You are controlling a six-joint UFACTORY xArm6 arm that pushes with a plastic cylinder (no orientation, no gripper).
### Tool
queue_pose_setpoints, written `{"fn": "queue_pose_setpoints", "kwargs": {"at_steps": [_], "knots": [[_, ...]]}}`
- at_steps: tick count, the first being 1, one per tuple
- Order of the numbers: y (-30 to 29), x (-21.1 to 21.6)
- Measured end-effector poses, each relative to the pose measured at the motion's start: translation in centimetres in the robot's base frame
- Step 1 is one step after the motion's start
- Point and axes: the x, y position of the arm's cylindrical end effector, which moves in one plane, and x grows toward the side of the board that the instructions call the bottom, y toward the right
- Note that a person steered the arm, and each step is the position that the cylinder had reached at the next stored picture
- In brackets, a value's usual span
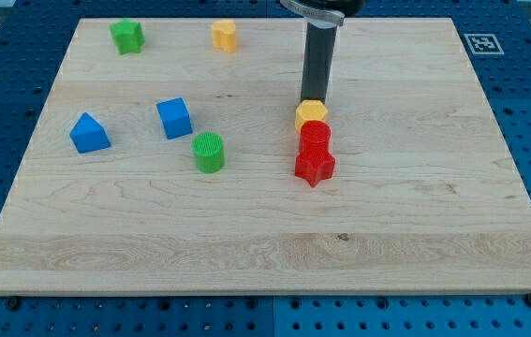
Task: Push the green circle left side of the red star
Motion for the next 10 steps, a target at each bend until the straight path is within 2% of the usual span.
{"fn": "queue_pose_setpoints", "kwargs": {"at_steps": [1,2,3,5,7,8,9,10], "knots": [[-1.1,-1.3],[-5.9,-2.2],[-9.7,-0.7],[-11.5,3.7],[-17.1,5.4],[-16.7,8.6],[-16.2,9.9],[-13.0,9.9]]}}
